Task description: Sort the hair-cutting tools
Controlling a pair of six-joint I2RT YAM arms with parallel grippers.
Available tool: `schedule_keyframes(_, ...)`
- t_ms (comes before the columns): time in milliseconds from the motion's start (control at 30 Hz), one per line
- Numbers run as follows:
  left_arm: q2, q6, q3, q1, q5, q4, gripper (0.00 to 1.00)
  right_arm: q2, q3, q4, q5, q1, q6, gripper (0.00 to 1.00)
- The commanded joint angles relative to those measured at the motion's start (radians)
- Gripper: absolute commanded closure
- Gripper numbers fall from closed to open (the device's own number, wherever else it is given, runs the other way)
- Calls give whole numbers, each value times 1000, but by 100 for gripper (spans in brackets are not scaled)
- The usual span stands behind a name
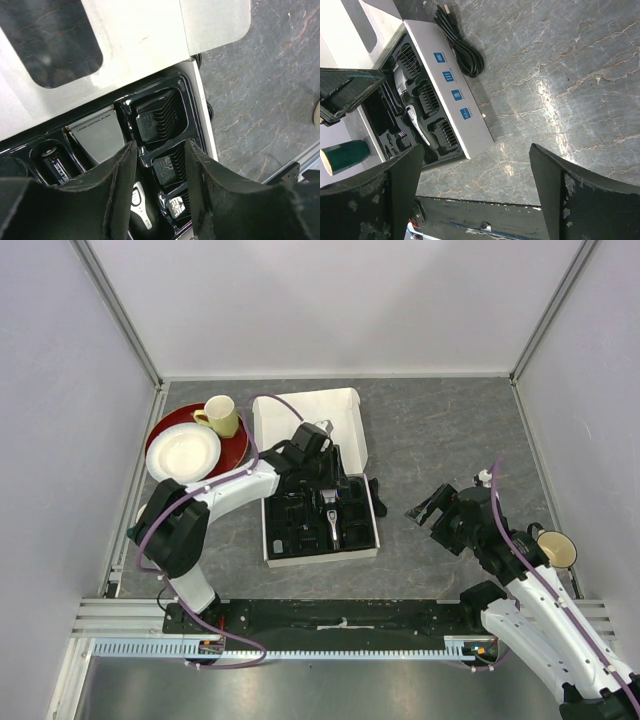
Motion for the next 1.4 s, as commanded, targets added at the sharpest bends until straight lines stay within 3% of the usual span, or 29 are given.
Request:
schedule_keyframes(0,-16,55,44,-28,-29,42,53,8,-7,14,2,-2,0,7)
schedule_keyframes(233,60,41,81,-52,-91,57,69,2,-13,17,5,-2,1,6)
schedule_keyframes(800,173,40,107,-80,-185,25,77,13,-25,16,22,0,-36,6)
schedule_keyframes(967,73,58,102,-82,-211,22,69,98,34,37,55,0,-230,6)
schedule_keyframes(1200,-129,112,87,-79,-245,-3,46,452,211,119,98,13,-485,12)
schedule_keyframes(1367,-290,158,32,-79,-295,-58,42,654,330,148,210,27,-661,11)
